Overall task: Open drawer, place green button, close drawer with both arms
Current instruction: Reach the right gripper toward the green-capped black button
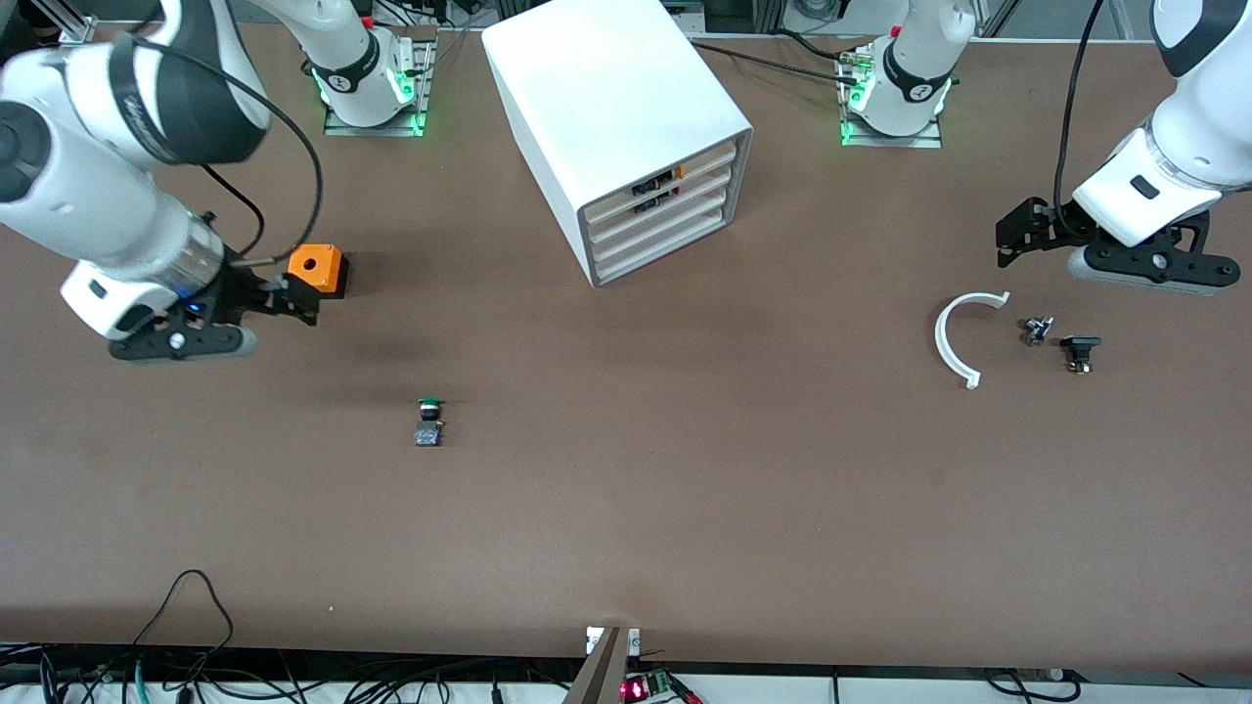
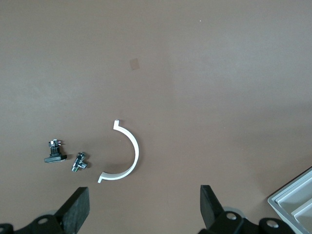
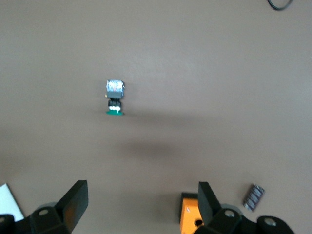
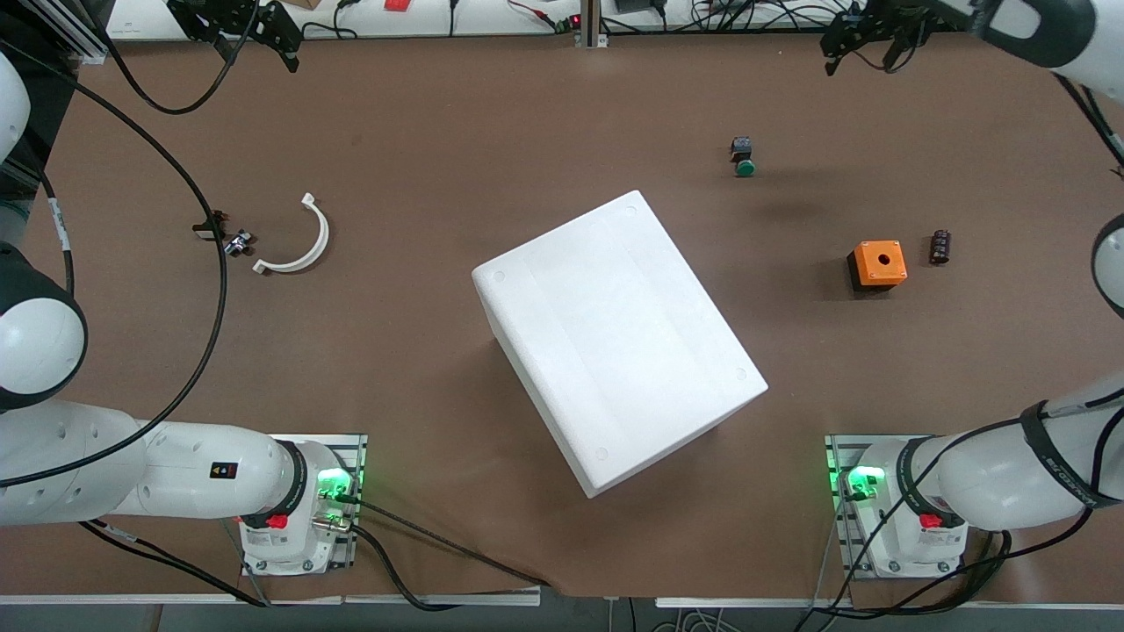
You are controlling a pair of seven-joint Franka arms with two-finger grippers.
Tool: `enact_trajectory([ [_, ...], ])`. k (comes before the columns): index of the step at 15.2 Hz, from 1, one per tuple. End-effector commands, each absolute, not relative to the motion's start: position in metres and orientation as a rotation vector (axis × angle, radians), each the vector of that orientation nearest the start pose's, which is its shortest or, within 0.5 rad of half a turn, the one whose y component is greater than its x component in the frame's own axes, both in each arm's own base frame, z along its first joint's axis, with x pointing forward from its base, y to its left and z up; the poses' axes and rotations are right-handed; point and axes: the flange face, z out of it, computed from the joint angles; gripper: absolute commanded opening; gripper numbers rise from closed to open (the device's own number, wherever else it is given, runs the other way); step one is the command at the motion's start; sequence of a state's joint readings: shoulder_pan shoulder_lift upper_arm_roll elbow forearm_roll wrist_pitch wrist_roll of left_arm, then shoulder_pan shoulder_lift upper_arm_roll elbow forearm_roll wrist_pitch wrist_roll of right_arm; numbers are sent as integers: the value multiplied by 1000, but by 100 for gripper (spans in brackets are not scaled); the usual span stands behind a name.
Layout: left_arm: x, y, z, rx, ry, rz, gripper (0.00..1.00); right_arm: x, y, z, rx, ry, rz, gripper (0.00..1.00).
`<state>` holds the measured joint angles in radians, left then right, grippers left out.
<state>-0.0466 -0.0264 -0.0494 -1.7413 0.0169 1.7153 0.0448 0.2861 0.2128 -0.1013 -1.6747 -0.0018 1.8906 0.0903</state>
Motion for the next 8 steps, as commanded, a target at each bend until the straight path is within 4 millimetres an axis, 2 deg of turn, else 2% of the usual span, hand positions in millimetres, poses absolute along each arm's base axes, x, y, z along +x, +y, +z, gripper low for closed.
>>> enact_trajectory([
  [1, 554, -57, 577, -3121, 218, 7, 100, 633, 136, 448, -3139, -58, -73, 100],
  [4, 554, -56, 577, -3121, 216, 9, 100, 649, 152, 416, -3116, -46, -150, 100],
  [6, 554, -56, 576, -3121, 218, 19, 100, 655, 157, 390, -3082, -6, -131, 100],
  [8, 554, -54, 576, -3121, 213, 19, 100, 658, 175, 371, -3072, -38, -163, 100],
])
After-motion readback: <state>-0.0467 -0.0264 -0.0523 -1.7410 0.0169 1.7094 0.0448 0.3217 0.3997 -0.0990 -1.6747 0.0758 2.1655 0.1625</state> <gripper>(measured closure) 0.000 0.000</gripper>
